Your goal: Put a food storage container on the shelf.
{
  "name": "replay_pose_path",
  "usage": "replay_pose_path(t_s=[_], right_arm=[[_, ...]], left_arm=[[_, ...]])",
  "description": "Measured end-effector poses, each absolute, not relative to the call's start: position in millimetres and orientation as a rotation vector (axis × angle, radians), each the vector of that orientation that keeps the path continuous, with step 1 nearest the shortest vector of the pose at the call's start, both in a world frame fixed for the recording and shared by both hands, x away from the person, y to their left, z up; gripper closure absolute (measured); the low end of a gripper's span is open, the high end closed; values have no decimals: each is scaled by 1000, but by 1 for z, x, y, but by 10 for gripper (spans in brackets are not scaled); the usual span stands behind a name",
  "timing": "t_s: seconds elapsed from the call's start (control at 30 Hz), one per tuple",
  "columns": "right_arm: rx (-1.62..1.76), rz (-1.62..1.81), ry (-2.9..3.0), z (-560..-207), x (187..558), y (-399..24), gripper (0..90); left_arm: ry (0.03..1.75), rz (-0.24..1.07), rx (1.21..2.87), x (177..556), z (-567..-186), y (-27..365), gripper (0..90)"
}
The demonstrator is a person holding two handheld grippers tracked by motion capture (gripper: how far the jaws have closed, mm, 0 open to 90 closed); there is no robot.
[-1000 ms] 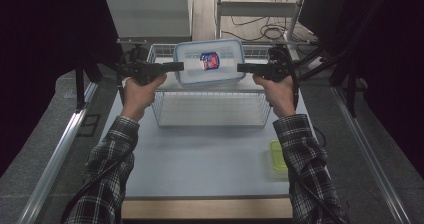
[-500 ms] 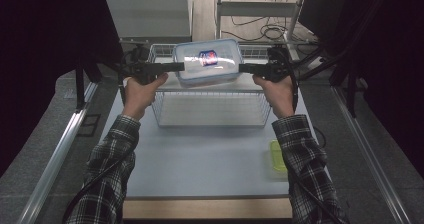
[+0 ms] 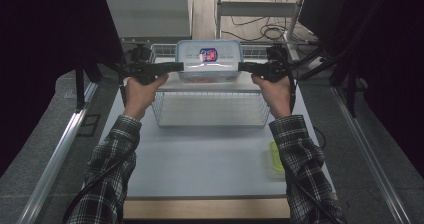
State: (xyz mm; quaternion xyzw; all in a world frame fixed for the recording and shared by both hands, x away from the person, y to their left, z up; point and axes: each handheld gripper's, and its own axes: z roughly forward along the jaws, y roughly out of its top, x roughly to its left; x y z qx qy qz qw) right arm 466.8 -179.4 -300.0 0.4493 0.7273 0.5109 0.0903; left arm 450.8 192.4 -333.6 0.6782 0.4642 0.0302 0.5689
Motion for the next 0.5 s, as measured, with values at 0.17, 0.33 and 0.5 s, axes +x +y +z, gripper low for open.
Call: replay_pose_path(t_s=[0.17, 0.33, 0.5], right_arm=[[1338, 1530, 2149, -299, 468, -178, 654], [1338, 1536, 2150, -299, 468, -179, 650], [1335, 1535, 2143, -299, 468, -178, 647]], left_arm=[[1112, 84, 1561, 453, -333, 193, 446], [1118, 63, 1543, 454, -335, 194, 447], [1119, 97, 1564, 451, -332, 192, 448]])
